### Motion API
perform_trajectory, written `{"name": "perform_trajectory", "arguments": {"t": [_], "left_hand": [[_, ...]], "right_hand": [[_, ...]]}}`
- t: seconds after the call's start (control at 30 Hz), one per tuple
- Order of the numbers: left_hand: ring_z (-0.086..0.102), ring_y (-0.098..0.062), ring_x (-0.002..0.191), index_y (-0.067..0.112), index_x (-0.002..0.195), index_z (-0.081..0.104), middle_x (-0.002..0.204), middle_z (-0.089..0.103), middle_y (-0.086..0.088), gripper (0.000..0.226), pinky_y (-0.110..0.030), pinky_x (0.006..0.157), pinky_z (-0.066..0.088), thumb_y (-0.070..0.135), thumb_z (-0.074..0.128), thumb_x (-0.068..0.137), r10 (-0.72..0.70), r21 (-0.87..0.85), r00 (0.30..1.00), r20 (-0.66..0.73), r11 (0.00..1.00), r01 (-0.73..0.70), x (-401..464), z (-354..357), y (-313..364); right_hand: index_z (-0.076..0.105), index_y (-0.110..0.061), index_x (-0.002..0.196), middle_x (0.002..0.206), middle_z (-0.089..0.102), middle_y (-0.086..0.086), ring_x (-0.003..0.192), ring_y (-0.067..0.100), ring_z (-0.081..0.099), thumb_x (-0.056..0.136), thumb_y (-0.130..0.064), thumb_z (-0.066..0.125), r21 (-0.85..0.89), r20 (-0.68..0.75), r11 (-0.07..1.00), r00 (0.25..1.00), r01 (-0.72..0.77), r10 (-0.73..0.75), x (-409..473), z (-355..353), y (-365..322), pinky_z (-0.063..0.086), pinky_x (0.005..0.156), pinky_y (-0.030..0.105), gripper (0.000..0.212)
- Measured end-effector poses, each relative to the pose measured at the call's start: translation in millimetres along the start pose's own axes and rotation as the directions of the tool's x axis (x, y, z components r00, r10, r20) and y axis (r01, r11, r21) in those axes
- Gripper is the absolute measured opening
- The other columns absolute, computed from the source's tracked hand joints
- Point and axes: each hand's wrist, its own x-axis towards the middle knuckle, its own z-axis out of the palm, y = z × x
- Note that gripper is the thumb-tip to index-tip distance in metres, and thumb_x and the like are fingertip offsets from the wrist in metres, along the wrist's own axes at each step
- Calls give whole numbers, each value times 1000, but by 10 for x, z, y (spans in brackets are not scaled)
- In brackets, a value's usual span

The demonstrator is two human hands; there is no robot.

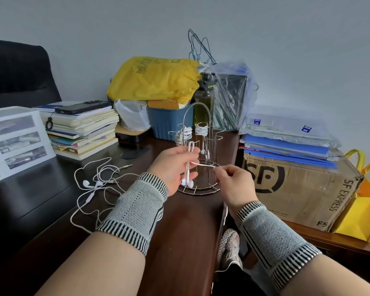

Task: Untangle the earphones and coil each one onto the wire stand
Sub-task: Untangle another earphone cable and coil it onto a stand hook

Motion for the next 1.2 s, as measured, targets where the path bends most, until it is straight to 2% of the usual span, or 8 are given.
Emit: {"name": "perform_trajectory", "arguments": {"t": [0.2, 0.37, 0.6, 0.7, 0.83, 0.97, 1.1, 1.2], "left_hand": [[70, -8, 69, 10, 88, 69, 74, 69, -3, 4, -27, 54, 54, 7, 67, 88, 67, 133, 995, -79, 989, -57, 24, -24, -65], [68, -7, 68, 11, 99, 70, 76, 72, -2, 15, -27, 65, 55, 14, 71, 84, 228, 242, 947, -225, 955, -173, 93, -9, -124], [67, -2, 67, 16, 129, 60, 81, 72, 3, 38, -34, 68, 58, 21, 63, 92, 347, 416, 918, -193, 876, -244, 90, 40, -178], [63, -1, 61, 18, 117, 66, 74, 70, 4, 24, -33, 66, 57, 22, 58, 95, 318, 407, 931, -180, 886, -223, 88, 81, -162], [60, 1, 53, 32, 87, 64, 68, 70, 6, 14, -27, 59, 53, 25, 57, 96, 323, 416, 929, -181, 881, -225, 53, 167, -172], [68, -7, 58, 25, 86, 72, 65, 71, 4, 16, -27, 53, 53, 23, 59, 96, 313, 409, 937, -153, 883, -228, -32, 323, -247], [64, -9, 54, 19, 87, 73, 64, 70, 1, 14, -23, 49, 50, 19, 61, 95, 271, 257, 945, -181, 941, -220, -64, 423, -304], [60, -6, 50, 13, 87, 71, 55, 65, 3, 12, -18, 45, 45, 15, 62, 94, 212, 130, 949, -234, 974, -186, -70, 477, -332]], "right_hand": [[64, -11, 68, 57, 57, -3, 52, 7, 48, 85, -11, 63, 284, -107, 958, 994, 40, -10, 15, -81, -192, 43, 55, 23, 17], [62, -15, 63, 58, 57, -5, 56, 6, 50, 84, -17, 68, 314, -163, 943, 985, 113, -63, 70, -109, -370, 47, 62, 21, 22], [60, -14, 60, 54, 53, -9, 49, -4, 47, 85, -14, 68, 340, -184, 930, 979, 142, -82, 97, -182, -386, 43, 58, 8, 26], [60, -14, 61, 51, 54, -13, 48, -5, 47, 84, -15, 69, 325, -172, 936, 981, 137, -84, 135, -210, -377, 42, 55, 6, 25], [58, -15, 60, 50, 52, -12, 49, 1, 46, 85, -19, 68, 217, -159, 964, 980, 154, -121, 199, -253, -421, 45, 59, 20, 27], [62, -15, 63, 57, 57, -4, 55, 10, 49, 85, -23, 68, 128, -160, 971, 971, 199, -178, 259, -286, -565, 47, 62, 29, 25], [60, -16, 60, 52, 54, -6, 51, 11, 47, 86, -24, 66, 65, -156, 970, 963, 233, -220, 299, -318, -708, 48, 60, 33, 28], [64, -15, 64, 54, 57, -6, 48, 10, 49, 89, -27, 63, -90, -28, 945, 947, 316, -319, 238, -264, -800, 48, 57, 28, 27]]}}
